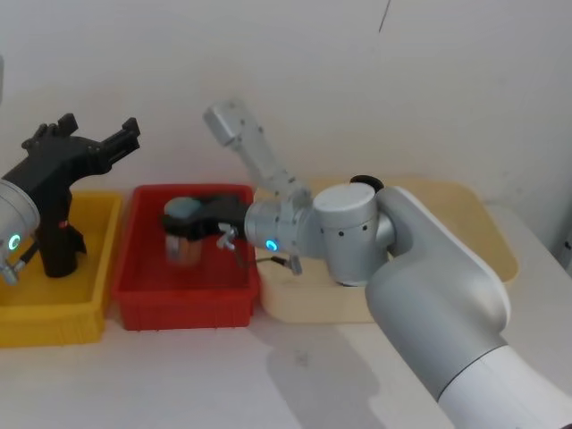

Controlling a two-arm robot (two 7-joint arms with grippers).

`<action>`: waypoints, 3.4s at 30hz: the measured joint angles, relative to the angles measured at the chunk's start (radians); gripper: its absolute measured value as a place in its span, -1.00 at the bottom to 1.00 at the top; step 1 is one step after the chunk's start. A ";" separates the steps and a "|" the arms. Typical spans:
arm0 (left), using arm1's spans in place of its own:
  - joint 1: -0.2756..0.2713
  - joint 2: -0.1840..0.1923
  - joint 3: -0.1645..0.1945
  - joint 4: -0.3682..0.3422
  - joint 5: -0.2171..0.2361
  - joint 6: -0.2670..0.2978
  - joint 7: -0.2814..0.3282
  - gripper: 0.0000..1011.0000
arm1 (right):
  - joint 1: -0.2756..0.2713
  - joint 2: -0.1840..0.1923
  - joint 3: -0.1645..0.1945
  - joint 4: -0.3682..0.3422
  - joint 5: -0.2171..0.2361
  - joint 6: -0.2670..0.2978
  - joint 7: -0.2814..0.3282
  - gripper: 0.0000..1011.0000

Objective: Pick up the garbage bag with the one hand and transfer it to the other hand.

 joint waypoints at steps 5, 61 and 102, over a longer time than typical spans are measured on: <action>0.000 0.000 0.000 0.000 0.000 0.000 0.000 0.98 | -0.005 0.003 0.032 -0.045 0.011 -0.018 -0.036 0.31; 0.000 0.000 0.000 0.000 0.000 0.000 0.000 0.98 | -0.212 0.104 0.203 -0.379 0.009 -0.135 -0.169 0.98; 0.000 0.000 0.000 0.000 0.000 0.000 0.000 0.98 | -0.496 0.090 0.152 -0.667 0.071 -0.161 -0.165 0.98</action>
